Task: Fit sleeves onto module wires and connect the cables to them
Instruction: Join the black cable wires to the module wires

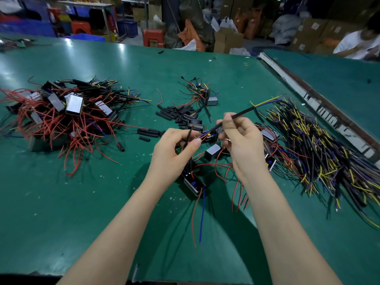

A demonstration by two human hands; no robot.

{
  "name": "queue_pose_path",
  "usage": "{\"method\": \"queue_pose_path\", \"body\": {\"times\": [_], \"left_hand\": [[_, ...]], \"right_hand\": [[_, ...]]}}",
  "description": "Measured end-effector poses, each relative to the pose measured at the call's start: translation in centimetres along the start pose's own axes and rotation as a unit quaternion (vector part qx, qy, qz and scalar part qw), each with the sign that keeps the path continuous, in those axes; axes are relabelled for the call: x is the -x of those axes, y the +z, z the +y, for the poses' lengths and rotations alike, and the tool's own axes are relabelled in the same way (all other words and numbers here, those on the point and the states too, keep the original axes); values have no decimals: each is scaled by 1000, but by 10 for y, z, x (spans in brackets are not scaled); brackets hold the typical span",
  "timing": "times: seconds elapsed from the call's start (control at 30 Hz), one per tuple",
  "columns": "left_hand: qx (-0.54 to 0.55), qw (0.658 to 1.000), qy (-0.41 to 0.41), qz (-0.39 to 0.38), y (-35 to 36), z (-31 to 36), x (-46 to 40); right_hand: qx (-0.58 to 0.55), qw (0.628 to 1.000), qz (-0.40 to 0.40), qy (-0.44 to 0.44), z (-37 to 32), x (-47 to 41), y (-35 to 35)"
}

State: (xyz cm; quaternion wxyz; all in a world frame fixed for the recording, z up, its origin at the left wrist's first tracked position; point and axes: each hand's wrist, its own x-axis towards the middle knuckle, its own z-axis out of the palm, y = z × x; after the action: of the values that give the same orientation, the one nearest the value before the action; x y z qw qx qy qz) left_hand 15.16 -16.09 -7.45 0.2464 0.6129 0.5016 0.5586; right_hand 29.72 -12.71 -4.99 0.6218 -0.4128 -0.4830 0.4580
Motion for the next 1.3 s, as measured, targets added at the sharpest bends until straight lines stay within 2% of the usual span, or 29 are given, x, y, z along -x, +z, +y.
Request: {"method": "queue_pose_path", "body": {"times": [0.17, 0.3, 0.37, 0.5, 0.6, 0.73, 0.83, 1.0, 1.3], "left_hand": [[-11, 999, 24, 21, -2, -2, -1], [31, 999, 4, 30, -1, -2, -2], [40, 999, -2, 30, -1, -3, -2], [14, 999, 3, 37, -1, -3, -2], [7, 999, -1, 38, -3, -2, -2], [30, 999, -31, 24, 0, -1, -1], [97, 993, -63, 31, 1, 2, -2], [123, 991, -51, 33, -1, 1, -3], [88, 996, -11, 16, -1, 0, -3]], "right_hand": [[1, 1000, -29, -12, -6, 4, 5], [52, 989, -136, -15, -6, 11, 10], [98, 981, -165, -33, -5, 12, 10], [236, 950, -181, -92, -1, 9, 3], [276, 936, -198, -91, 4, 8, 4], [316, 930, -150, -108, 6, 8, 3], [291, 945, -111, -102, 6, 8, 4], [154, 980, -121, -34, 4, 12, 14], [139, 983, -120, -14, 8, 13, 16]]}}
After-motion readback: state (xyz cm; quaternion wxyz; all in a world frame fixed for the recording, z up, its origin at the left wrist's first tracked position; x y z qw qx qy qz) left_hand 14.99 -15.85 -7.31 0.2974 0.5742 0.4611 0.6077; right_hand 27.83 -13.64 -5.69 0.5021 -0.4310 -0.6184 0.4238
